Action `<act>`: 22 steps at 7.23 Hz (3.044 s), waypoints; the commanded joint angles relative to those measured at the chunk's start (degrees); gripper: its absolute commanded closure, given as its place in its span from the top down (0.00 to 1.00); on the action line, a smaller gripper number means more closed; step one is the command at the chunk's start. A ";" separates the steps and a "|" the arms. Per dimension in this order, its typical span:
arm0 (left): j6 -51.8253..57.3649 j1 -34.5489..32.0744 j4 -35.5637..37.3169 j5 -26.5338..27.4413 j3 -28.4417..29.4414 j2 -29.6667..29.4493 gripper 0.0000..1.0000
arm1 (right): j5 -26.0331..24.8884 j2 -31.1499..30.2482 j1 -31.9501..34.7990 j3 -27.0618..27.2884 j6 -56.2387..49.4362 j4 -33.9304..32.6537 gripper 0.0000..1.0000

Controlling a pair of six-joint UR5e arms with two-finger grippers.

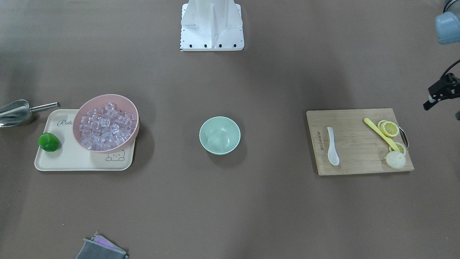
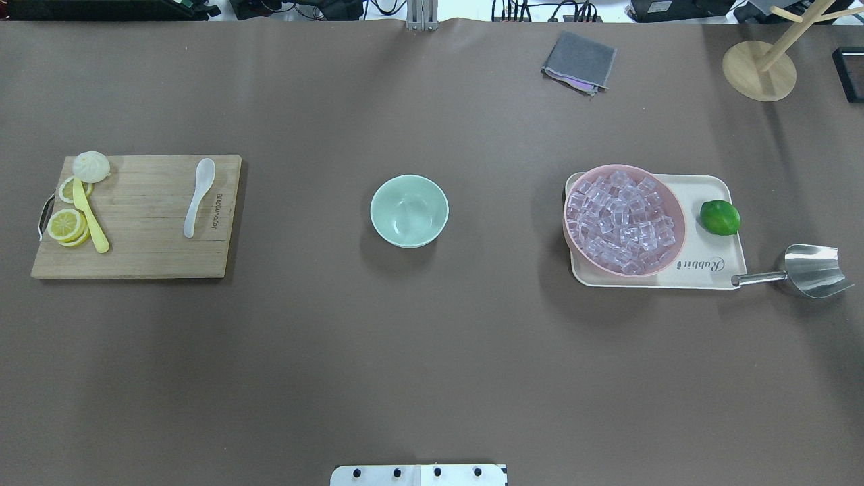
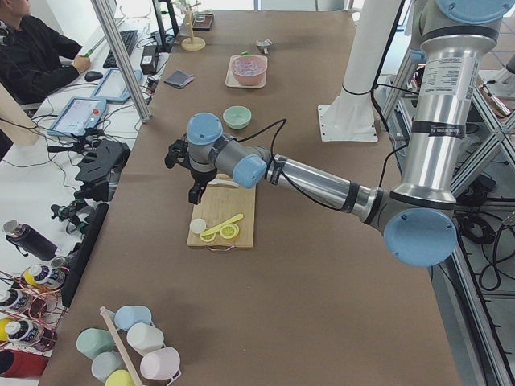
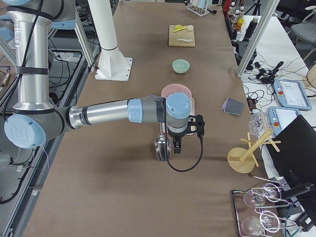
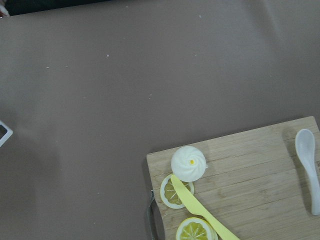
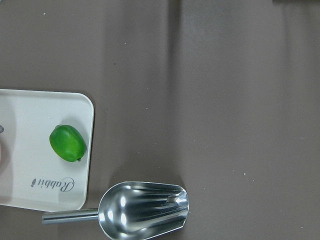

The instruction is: Put spoon and ice into bowl

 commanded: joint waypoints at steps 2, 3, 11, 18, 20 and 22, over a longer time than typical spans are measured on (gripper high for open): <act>-14.53 12.23 -0.88 5.27 1.20 -7.53 0.88 | 0.72 -3.71 -0.53 0.74 0.70 5.00 1.00; -15.26 17.23 -0.79 14.63 2.77 -9.64 0.97 | 1.23 -3.27 -1.31 0.73 1.74 4.56 1.00; -23.79 25.98 -12.89 20.97 15.42 -10.02 0.92 | 0.71 -1.17 -8.17 1.44 10.62 5.09 1.00; -25.99 26.16 -13.63 21.15 14.13 -9.05 0.38 | 0.89 -1.42 -8.26 1.61 10.63 5.09 1.00; -25.99 26.25 -13.62 21.15 14.04 -9.14 0.39 | 0.97 -1.69 -8.26 1.61 10.63 5.09 1.00; -25.99 26.51 -13.62 21.15 14.13 -9.14 0.39 | 0.89 -1.69 -8.26 1.52 10.72 5.09 1.00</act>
